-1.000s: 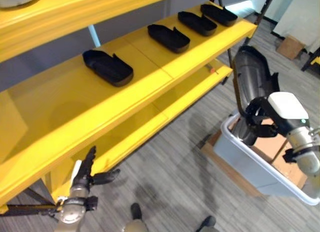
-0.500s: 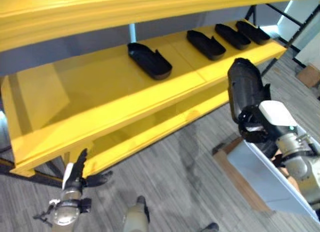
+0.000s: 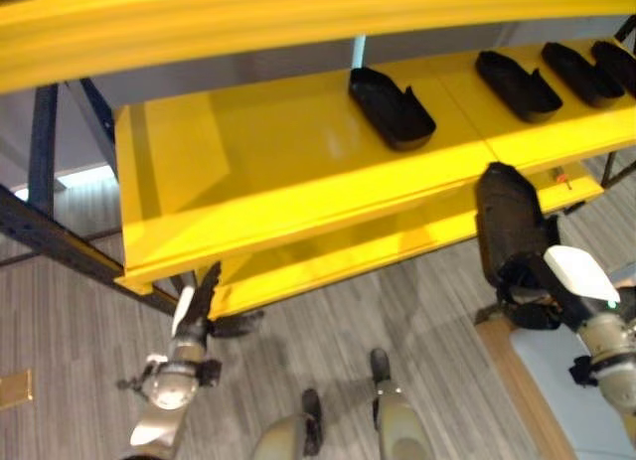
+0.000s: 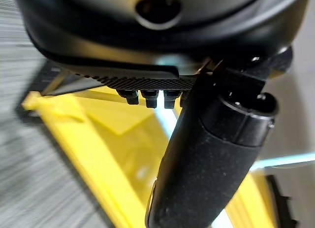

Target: Move parts from the plastic box to the shelf.

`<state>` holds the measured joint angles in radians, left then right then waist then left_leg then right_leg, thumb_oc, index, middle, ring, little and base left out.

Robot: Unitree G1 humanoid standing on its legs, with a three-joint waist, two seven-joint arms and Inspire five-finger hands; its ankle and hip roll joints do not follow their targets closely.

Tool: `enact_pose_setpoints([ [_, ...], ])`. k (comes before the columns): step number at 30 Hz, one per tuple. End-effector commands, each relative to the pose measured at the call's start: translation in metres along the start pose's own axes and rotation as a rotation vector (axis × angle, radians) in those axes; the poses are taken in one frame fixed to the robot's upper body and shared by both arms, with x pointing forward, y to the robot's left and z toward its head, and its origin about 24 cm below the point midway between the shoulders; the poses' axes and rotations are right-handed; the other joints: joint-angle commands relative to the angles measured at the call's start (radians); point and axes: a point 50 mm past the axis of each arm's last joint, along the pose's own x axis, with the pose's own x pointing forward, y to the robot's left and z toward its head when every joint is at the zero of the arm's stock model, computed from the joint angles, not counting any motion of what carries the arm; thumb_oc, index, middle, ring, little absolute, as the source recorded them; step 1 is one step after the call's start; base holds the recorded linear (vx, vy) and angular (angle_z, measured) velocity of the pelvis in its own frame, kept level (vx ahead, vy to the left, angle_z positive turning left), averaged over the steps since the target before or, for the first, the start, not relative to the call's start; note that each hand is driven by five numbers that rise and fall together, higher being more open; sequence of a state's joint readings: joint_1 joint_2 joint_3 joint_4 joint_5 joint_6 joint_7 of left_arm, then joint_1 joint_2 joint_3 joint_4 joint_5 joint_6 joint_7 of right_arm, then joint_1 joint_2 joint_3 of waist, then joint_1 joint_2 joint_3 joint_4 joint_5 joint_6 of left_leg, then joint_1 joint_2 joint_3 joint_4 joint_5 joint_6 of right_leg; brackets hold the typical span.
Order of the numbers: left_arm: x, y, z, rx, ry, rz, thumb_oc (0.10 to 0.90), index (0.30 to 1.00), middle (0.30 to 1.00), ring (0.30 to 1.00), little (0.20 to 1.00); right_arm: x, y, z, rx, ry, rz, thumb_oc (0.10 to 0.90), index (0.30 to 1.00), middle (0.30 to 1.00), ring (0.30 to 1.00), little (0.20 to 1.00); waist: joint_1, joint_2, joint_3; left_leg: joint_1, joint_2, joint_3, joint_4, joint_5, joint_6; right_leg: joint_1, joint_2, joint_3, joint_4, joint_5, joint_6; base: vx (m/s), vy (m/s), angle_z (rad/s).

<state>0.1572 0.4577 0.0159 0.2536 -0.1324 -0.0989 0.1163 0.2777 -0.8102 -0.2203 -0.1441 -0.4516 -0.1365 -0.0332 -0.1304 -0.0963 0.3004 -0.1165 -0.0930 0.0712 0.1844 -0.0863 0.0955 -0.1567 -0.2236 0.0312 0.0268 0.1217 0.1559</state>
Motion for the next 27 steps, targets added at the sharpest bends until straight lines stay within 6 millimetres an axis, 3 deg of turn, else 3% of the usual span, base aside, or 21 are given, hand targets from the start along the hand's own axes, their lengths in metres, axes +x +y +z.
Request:
enact_pose_setpoints([
  [1,0.01,0.021,0.043,0.047,-0.219,0.045,0.9,1.0,1.0,1.0,1.0,0.02,-0.077,0.012,-0.017,-0.112,-0.383,0.4,0.3,0.3,0.3,0.3,0.007,-0.001,-0.132,0.145,0.089,-0.079,-0.166,0.018,-0.096,-0.016,0.028,-0.044,0.032,0.028,0.039,0.11,-0.169,-0.05],
  [8,0.004,0.025,0.031,0.028,-0.171,0.071,0.9,1.0,1.0,1.0,1.0,0.019,-0.085,0.016,-0.007,-0.141,-0.409,0.4,0.3,0.3,0.3,0.3,0.035,0.015,-0.154,0.144,0.132,-0.109,-0.218,0.063,-0.124,0.008,0.065,-0.081,0.018,-0.019,0.003,0.07,-0.163,0.18],
  [13,0.002,0.022,0.028,0.021,-0.159,0.068,0.9,1.0,1.0,1.0,1.0,0.021,-0.089,0.027,-0.008,-0.198,-0.416,0.4,0.3,0.3,0.3,0.3,0.043,0.019,-0.167,0.154,0.149,-0.111,-0.239,0.077,-0.133,0.033,0.076,-0.098,0.0,-0.026,-0.003,0.04,-0.075,0.04],
  [23,-0.001,0.015,0.026,-0.001,-0.151,0.054,0.9,1.0,1.0,1.0,1.0,0.036,-0.093,0.071,0.015,-0.411,-0.392,0.4,0.3,0.3,0.3,0.3,0.071,0.014,-0.184,0.168,0.164,-0.123,-0.244,0.083,-0.142,0.076,0.093,-0.119,-0.012,-0.042,-0.018,0.02,-0.035,0.03],
  [27,-0.004,0.013,0.024,-0.024,-0.147,0.055,0.9,1.0,1.0,1.0,1.0,0.049,-0.09,0.1,0.06,-0.537,-0.357,0.4,0.3,0.3,0.3,0.3,0.095,0.005,-0.191,0.172,0.169,-0.132,-0.246,0.085,-0.146,0.098,0.097,-0.135,-0.025,-0.043,-0.023,0.01,-0.01,0.09],
])
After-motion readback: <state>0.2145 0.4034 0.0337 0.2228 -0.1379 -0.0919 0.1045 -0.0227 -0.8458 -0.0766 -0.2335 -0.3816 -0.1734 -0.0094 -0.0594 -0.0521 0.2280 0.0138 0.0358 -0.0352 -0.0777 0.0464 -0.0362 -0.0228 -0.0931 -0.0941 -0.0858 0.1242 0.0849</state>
